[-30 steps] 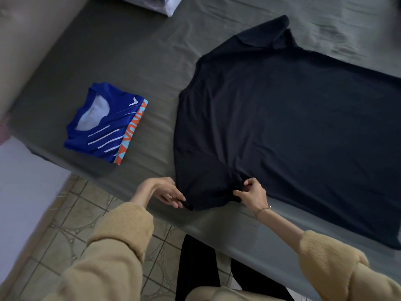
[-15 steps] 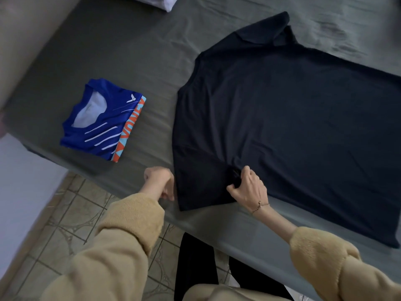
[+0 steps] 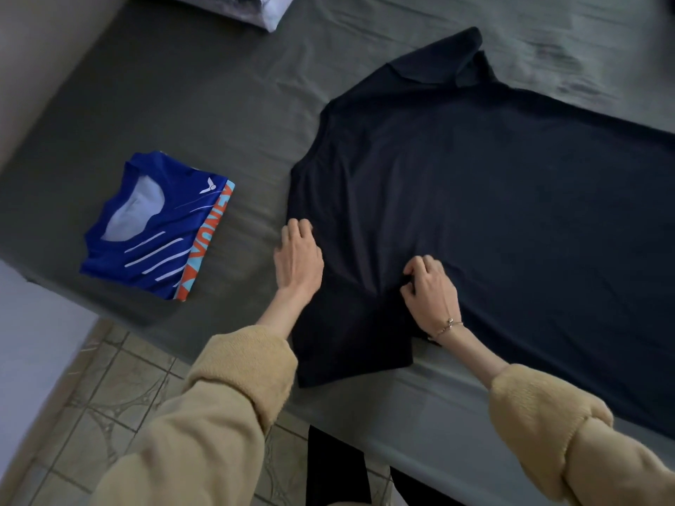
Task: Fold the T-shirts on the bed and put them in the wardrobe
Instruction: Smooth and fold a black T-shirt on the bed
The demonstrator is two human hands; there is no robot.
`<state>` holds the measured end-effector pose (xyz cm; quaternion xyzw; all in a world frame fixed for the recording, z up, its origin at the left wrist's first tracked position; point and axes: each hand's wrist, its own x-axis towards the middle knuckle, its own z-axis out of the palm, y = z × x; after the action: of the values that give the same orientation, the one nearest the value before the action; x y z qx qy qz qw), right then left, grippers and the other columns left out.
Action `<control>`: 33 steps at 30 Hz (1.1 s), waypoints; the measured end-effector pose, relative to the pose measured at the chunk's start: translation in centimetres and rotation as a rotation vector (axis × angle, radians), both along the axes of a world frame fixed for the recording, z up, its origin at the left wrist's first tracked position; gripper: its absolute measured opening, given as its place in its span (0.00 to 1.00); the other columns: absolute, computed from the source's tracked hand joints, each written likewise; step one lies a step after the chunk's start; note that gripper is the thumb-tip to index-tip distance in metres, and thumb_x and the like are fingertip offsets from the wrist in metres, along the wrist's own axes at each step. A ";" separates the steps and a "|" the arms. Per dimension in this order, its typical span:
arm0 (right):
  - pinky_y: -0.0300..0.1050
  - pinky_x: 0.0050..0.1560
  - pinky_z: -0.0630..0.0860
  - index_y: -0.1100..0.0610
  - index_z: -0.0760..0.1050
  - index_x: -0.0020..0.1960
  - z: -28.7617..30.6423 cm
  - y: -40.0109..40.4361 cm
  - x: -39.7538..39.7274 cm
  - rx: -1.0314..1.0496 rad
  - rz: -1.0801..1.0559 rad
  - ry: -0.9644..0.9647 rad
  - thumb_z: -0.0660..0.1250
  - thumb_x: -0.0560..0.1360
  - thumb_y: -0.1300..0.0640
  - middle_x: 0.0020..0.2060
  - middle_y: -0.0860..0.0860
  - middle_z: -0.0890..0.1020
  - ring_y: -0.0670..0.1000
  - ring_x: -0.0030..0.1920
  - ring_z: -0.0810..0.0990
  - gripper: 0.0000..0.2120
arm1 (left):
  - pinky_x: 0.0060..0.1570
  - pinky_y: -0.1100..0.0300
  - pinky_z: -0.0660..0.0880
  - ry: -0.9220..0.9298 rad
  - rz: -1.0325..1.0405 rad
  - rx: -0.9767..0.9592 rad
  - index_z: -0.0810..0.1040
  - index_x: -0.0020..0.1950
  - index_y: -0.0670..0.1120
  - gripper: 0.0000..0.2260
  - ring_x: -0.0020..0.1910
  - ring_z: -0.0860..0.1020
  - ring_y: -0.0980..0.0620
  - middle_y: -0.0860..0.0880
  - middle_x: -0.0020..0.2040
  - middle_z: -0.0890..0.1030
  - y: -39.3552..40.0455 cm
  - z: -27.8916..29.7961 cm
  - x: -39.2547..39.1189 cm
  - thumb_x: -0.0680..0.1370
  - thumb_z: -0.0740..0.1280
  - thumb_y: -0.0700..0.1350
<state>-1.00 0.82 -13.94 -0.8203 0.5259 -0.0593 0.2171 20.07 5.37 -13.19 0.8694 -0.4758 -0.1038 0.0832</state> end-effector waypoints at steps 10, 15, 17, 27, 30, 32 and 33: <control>0.63 0.71 0.49 0.53 0.55 0.76 -3.0 -3.7 3.9 -0.042 0.404 0.148 0.43 0.78 0.45 0.76 0.50 0.54 0.49 0.76 0.52 0.29 | 0.49 0.50 0.74 0.112 0.285 0.081 0.68 0.62 0.38 0.13 0.60 0.73 0.42 0.39 0.61 0.73 -3.5 -1.6 4.2 0.83 0.55 0.45; 0.66 0.70 0.48 0.54 0.52 0.76 -4.6 -3.0 4.3 -0.106 0.365 0.198 0.44 0.80 0.45 0.76 0.52 0.55 0.47 0.75 0.49 0.27 | 0.40 0.51 0.74 -0.013 0.248 0.065 0.68 0.58 0.39 0.11 0.48 0.80 0.42 0.40 0.49 0.80 -2.4 -2.3 4.3 0.83 0.53 0.45; 0.66 0.70 0.48 0.54 0.52 0.76 -4.8 -3.1 4.2 -0.122 0.347 0.191 0.41 0.81 0.44 0.76 0.52 0.54 0.47 0.75 0.49 0.27 | 0.41 0.49 0.75 -0.033 0.270 0.067 0.68 0.57 0.39 0.10 0.46 0.80 0.41 0.39 0.46 0.81 -2.3 -2.6 4.1 0.83 0.53 0.45; 0.65 0.71 0.42 0.57 0.50 0.76 -5.1 -6.3 2.8 -0.182 0.073 0.139 0.43 0.80 0.45 0.76 0.52 0.52 0.47 0.75 0.47 0.28 | 0.38 0.48 0.73 -0.147 0.230 0.021 0.71 0.54 0.37 0.12 0.38 0.81 0.38 0.38 0.39 0.82 -4.5 -3.3 5.6 0.84 0.53 0.44; 0.65 0.71 0.43 0.56 0.50 0.76 -5.0 -6.3 1.8 -0.173 0.041 0.140 0.43 0.80 0.45 0.76 0.52 0.52 0.47 0.75 0.48 0.28 | 0.46 0.45 0.72 -0.177 0.289 0.024 0.70 0.59 0.38 0.12 0.46 0.80 0.38 0.37 0.46 0.81 -4.8 -3.3 4.9 0.83 0.53 0.44; 0.65 0.71 0.43 0.56 0.51 0.76 -4.8 -6.1 0.6 -0.173 0.000 0.144 0.43 0.80 0.45 0.76 0.52 0.53 0.47 0.75 0.48 0.28 | 0.56 0.40 0.69 -0.213 0.301 -0.037 0.69 0.64 0.39 0.13 0.56 0.75 0.38 0.37 0.57 0.77 -5.0 -3.4 3.7 0.82 0.55 0.44; 0.66 0.71 0.43 0.56 0.51 0.76 -4.6 -6.0 0.0 -0.171 -0.025 0.149 0.43 0.80 0.45 0.76 0.52 0.53 0.47 0.75 0.48 0.28 | 0.59 0.38 0.66 -0.223 0.280 -0.079 0.68 0.67 0.40 0.16 0.61 0.72 0.39 0.38 0.62 0.74 -5.0 -3.4 3.0 0.82 0.55 0.45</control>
<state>-0.96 -5.19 -18.59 -0.8313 0.5438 -0.0453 0.1058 23.07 0.41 -16.63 0.9294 -0.3599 0.0247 0.0775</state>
